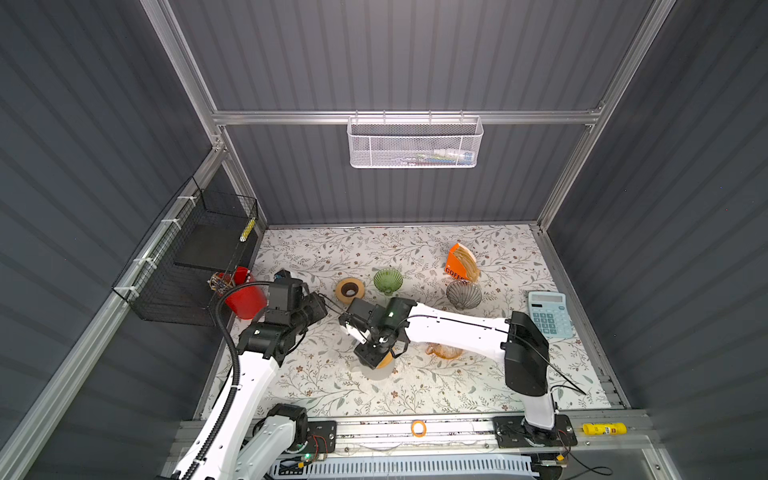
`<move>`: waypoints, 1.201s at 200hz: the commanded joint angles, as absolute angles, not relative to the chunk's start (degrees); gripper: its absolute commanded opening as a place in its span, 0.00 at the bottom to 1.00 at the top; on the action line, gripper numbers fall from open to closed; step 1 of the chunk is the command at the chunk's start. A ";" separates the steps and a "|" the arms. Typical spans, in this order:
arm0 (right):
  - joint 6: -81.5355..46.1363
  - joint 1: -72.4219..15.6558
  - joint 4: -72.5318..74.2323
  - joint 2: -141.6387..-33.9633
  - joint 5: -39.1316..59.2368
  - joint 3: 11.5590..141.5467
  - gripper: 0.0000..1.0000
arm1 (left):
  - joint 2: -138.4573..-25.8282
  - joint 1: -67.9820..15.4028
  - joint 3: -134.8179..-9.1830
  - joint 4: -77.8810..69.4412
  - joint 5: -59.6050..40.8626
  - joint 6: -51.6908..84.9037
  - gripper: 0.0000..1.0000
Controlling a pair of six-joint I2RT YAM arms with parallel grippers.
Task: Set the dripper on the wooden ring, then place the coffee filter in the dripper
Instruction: 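Lower the wooden stand onto the white pitcher's mouth and open the right gripper, then move the right gripper to the clear glass dripper and grasp its stem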
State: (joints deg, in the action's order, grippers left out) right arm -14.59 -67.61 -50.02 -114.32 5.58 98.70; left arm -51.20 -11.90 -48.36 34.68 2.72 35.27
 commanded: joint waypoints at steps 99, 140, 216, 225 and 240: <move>-14.51 -67.67 -53.32 -105.37 -1.33 99.01 0.49 | -51.04 -11.52 -48.13 34.48 1.67 34.20 0.46; -14.15 -65.48 -52.93 -102.30 -5.71 96.19 0.46 | -51.77 -11.51 -48.69 34.21 1.58 34.01 0.45; -15.21 -53.83 -44.37 -89.30 -6.72 80.24 0.00 | -52.18 -11.51 -50.23 34.63 1.67 33.62 0.45; -15.15 -51.54 -42.75 -87.48 -4.68 77.51 0.00 | -52.26 -11.52 -50.35 34.65 1.70 33.61 0.45; -15.20 -47.32 -39.82 -84.90 0.91 73.39 0.00 | -52.45 -11.51 -50.54 34.55 1.59 33.62 0.45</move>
